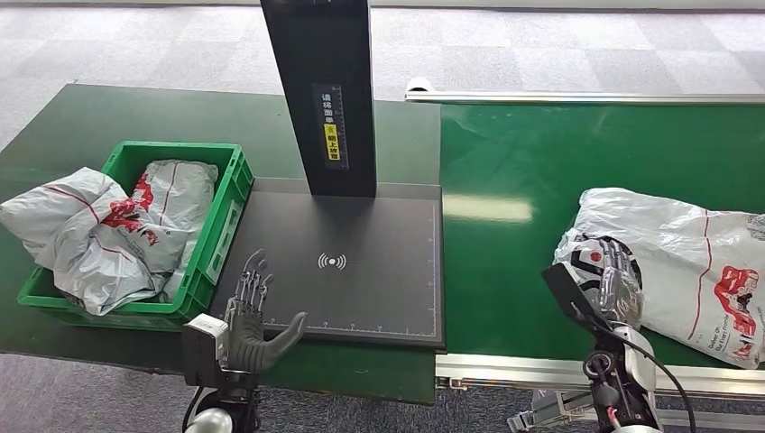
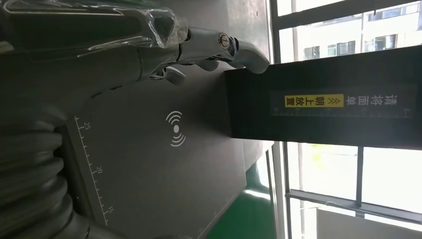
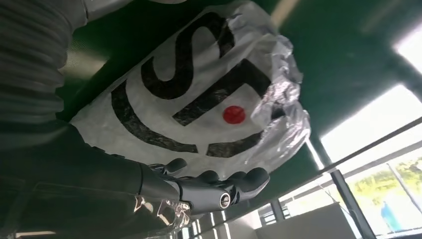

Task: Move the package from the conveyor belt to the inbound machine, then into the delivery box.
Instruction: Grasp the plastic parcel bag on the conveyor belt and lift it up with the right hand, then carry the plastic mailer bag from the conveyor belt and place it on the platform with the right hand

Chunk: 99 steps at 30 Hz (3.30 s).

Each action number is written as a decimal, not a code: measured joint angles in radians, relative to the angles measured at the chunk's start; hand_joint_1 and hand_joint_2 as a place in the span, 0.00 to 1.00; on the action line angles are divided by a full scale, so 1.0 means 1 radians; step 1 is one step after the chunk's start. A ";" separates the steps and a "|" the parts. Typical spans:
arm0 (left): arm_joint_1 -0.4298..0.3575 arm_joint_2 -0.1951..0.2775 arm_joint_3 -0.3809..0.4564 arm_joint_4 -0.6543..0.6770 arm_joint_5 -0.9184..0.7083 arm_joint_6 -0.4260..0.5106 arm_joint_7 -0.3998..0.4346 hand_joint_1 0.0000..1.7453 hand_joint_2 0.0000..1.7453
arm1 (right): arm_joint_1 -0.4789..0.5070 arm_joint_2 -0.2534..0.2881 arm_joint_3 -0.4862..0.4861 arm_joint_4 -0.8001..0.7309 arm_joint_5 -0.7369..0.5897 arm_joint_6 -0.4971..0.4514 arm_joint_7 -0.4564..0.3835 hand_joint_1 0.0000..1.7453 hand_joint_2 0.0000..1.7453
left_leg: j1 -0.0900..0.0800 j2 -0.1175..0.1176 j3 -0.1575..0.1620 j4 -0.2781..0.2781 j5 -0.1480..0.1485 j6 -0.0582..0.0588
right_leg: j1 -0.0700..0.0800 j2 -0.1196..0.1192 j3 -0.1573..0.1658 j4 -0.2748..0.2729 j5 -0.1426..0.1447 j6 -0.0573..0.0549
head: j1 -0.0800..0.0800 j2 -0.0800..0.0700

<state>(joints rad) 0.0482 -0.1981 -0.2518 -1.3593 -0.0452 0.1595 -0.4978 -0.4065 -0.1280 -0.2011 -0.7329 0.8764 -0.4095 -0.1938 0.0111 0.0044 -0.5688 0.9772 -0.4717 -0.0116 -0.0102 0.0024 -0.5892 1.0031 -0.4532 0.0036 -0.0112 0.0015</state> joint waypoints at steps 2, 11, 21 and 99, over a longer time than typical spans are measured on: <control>-0.001 0.001 -0.003 0.004 0.004 0.000 0.000 0.00 1.00 | -0.019 -0.021 -0.022 0.075 0.012 -0.012 0.019 0.00 1.00 | 0.000 0.000 0.000 0.000 0.000 0.000 | 0.000 0.000 0.000 0.000 0.000 0.000 | 0.000 0.000; -0.005 0.004 -0.013 0.020 0.020 -0.002 -0.001 0.00 1.00 | -0.062 -0.069 -0.065 0.266 0.096 -0.048 0.125 0.96 1.00 | 0.000 0.000 0.000 0.000 0.000 0.000 | 0.000 0.000 0.000 0.000 0.000 0.000 | 0.000 0.000; -0.015 0.013 -0.020 0.031 0.036 0.013 -0.012 0.00 1.00 | -0.103 -0.074 -0.064 0.318 0.179 -0.070 0.176 1.00 1.00 | 0.000 0.000 0.001 0.000 0.000 0.000 | 0.000 -0.001 0.001 0.000 0.000 0.000 | 0.000 0.000; -0.133 0.028 0.220 -0.094 -0.017 0.120 -0.047 0.00 1.00 | -0.140 0.440 0.808 -0.107 -0.429 0.378 -0.184 0.00 1.00 | 0.002 0.000 -0.001 -0.001 0.002 -0.002 | 0.002 -0.001 -0.001 0.001 0.000 -0.001 | 0.000 0.000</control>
<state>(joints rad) -0.0847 -0.1698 -0.0316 -1.4530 -0.0626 0.2796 -0.5447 -0.5461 0.3116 0.6064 -0.8400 0.4473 -0.0317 -0.3781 0.0129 0.0045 -0.5698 0.9762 -0.4700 -0.0133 -0.0078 0.0012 -0.5903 1.0039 -0.4537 0.0030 -0.0109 0.0015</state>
